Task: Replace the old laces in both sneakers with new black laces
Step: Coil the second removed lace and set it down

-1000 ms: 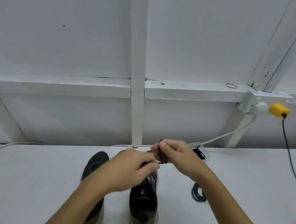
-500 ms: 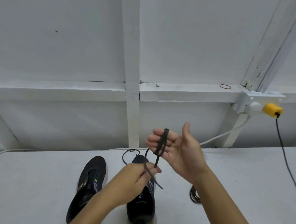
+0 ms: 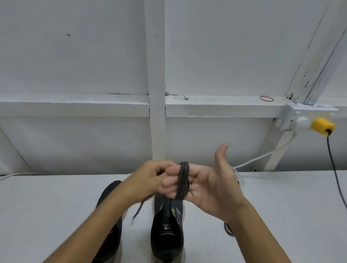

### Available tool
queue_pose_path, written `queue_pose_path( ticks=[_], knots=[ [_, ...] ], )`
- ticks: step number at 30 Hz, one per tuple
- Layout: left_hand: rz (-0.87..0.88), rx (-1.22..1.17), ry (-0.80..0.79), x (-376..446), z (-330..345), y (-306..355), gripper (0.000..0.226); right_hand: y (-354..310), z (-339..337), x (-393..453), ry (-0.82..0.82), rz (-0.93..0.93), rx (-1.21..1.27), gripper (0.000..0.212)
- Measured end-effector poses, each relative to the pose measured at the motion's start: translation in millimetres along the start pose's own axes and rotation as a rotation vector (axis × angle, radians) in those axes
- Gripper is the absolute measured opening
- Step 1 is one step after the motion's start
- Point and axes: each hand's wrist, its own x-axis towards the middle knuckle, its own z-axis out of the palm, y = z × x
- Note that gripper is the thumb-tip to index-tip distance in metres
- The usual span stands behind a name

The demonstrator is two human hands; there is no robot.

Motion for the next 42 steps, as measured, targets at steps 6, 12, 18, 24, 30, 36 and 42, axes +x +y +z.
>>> queue_pose_path(
  ticks=[6,12,18,24,30,36,42],
  knots=[
    [-0.016,0.522,-0.266,-36.7,31.2,-5.8,0.031,2.6,-26.6,11.5,0.325,0.012,-0.247,0.116],
    [0.074,0.418,-0.03,-13.7,-22.7,44.5,0.018,35.8,-23.9,4.2,0.153,0.238,-0.337,0.13],
    [-0.092,0.166,-0.04,11.7,-15.9,-1.3,0.026,4.1,1.6,-6.0,0.037,-0.012,0.03,0.118],
    [-0.004,0.59,-0.289,-37.5,39.3,-12.9,0.022,-13.1,-22.4,8.7,0.352,-0.179,0.054,0.117],
    [0.067,0.652,-0.139,-26.3,-3.2,34.5,0.025,22.8,-33.3,9.1,0.314,0.157,-0.289,0.115],
    [0.027,0.293,0.001,16.0,-27.7,12.3,0.015,20.7,-10.2,-3.8,0.012,0.156,-0.139,0.122],
    [-0.161,0.198,-0.094,-13.6,27.0,-15.8,0.039,0.4,-20.2,-3.2,0.246,-0.093,0.086,0.119]
  ],
)
